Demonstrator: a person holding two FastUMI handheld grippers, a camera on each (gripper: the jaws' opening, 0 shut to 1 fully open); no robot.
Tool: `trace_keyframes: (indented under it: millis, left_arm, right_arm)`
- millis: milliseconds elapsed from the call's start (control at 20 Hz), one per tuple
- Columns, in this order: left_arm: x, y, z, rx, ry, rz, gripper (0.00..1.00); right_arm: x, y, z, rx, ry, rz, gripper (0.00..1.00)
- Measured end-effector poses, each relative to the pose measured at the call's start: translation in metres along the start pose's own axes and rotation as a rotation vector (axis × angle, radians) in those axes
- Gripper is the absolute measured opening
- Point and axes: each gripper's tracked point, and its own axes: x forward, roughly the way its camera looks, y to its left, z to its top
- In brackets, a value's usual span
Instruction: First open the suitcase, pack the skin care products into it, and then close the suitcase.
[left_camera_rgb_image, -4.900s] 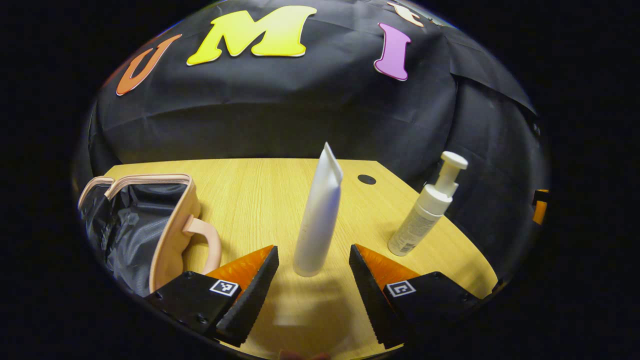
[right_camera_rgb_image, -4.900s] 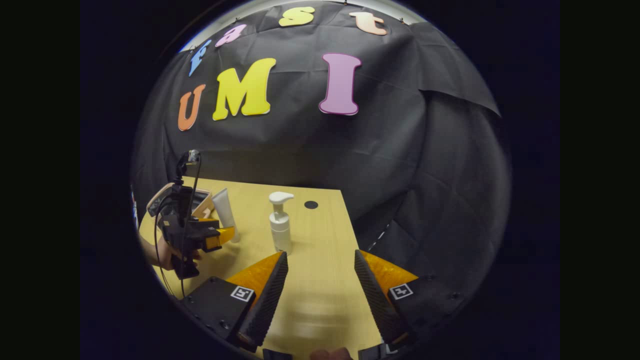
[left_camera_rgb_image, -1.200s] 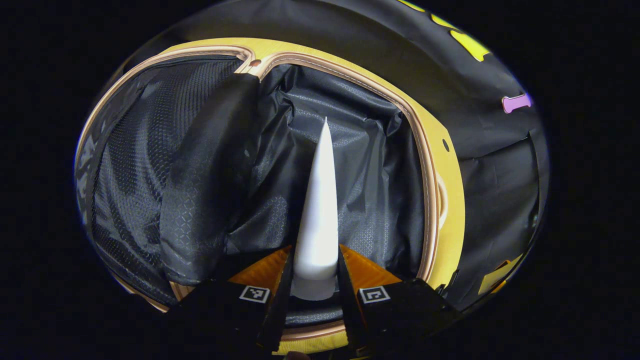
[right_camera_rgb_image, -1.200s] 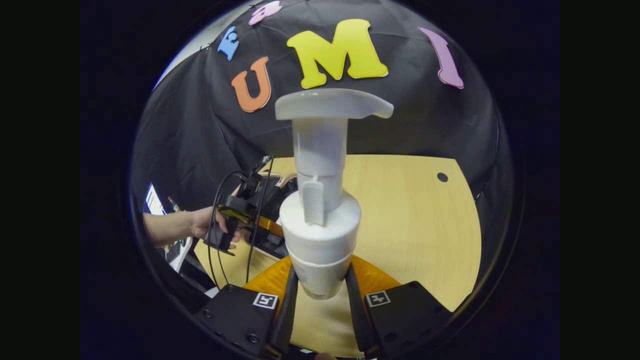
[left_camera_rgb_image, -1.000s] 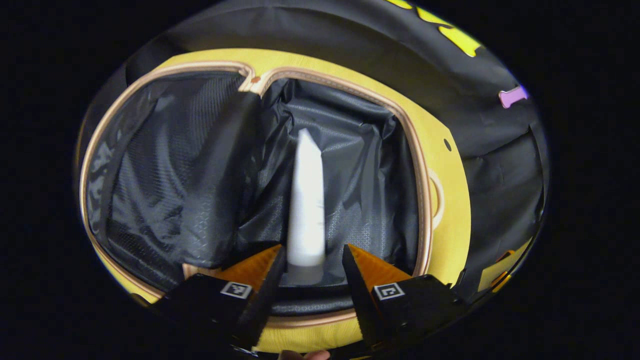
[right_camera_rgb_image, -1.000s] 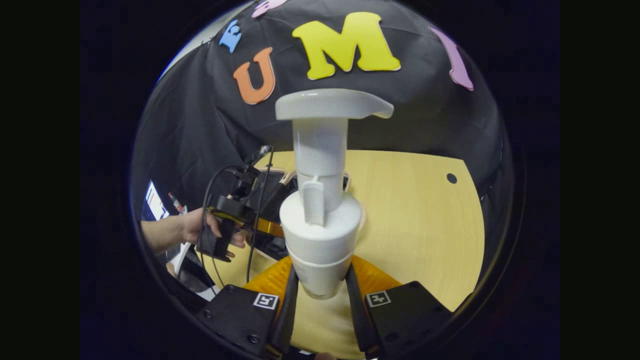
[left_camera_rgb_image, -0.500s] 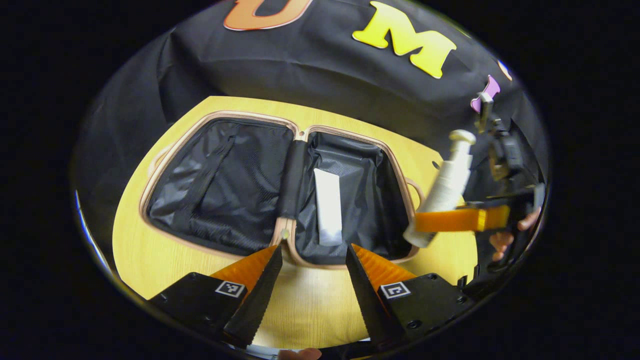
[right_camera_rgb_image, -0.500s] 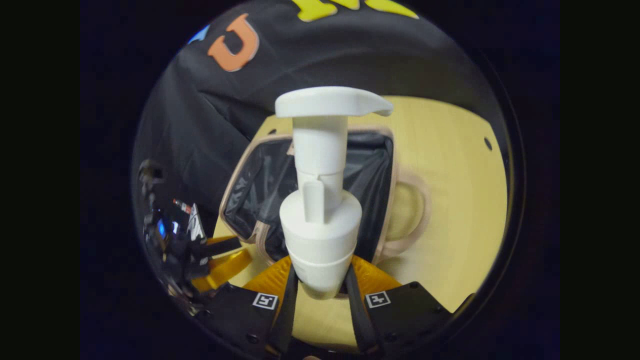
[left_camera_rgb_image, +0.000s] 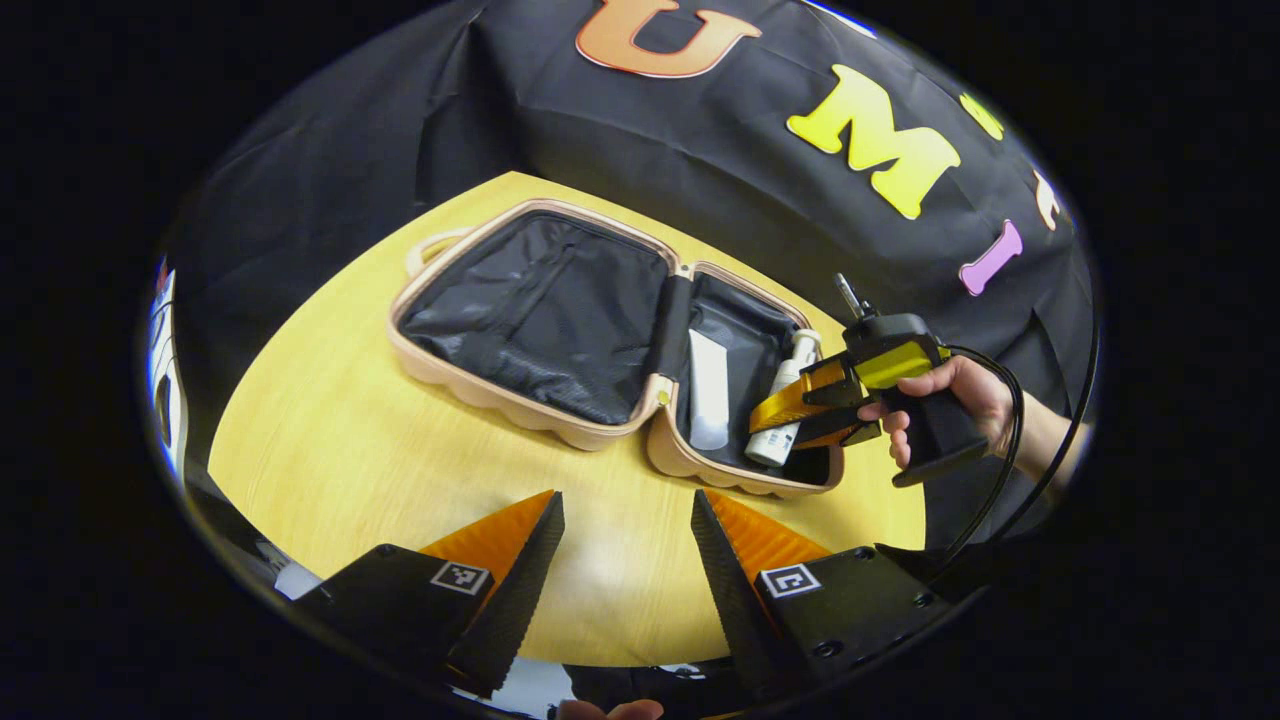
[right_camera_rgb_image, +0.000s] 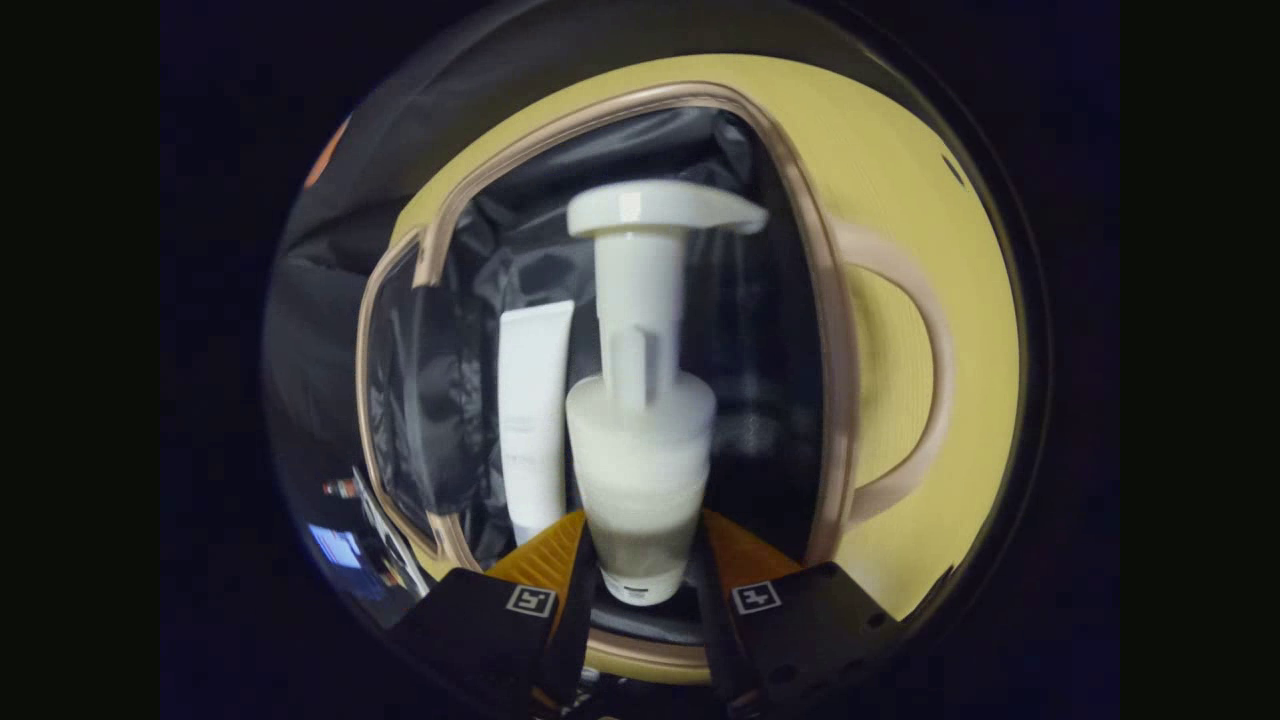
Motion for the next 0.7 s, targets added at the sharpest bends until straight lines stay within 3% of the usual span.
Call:
trace_keyframes:
  millis: [150, 350, 450, 550, 600, 650, 700]
  left_arm:
    - [-0.011, 0.011, 0.003, 0.005, -0.015, 0.004, 0.84]
    - [-0.014, 0.008, 0.017, 0.07, -0.067, 0.006, 0.83]
    - [-0.017, 0.009, 0.024, 0.151, -0.092, 0.039, 0.83]
    - [-0.02, 0.01, 0.03, 0.228, -0.109, 0.078, 0.83]
    - [-0.021, 0.012, 0.033, 0.245, -0.11, 0.1, 0.83]
    - [-0.019, 0.018, 0.036, 0.264, -0.114, 0.135, 0.83]
    - [-0.019, 0.03, 0.039, 0.292, -0.121, 0.185, 0.84]
  right_arm:
    - [0.008, -0.005, -0.001, 0.042, 0.015, -0.061, 0.46]
    - [0.005, -0.003, 0.0, 0.009, 0.005, -0.066, 0.49]
    - [-0.001, 0.0, -0.001, 0.0, -0.024, -0.06, 0.52]
    - [-0.014, 0.001, -0.004, -0.025, -0.054, -0.046, 0.65]
    - [-0.023, 0.003, -0.006, -0.041, -0.074, -0.035, 0.62]
    - [-0.032, 0.003, -0.006, -0.063, -0.098, -0.021, 0.69]
    - [-0.042, 0.002, -0.01, -0.09, -0.119, -0.013, 0.66]
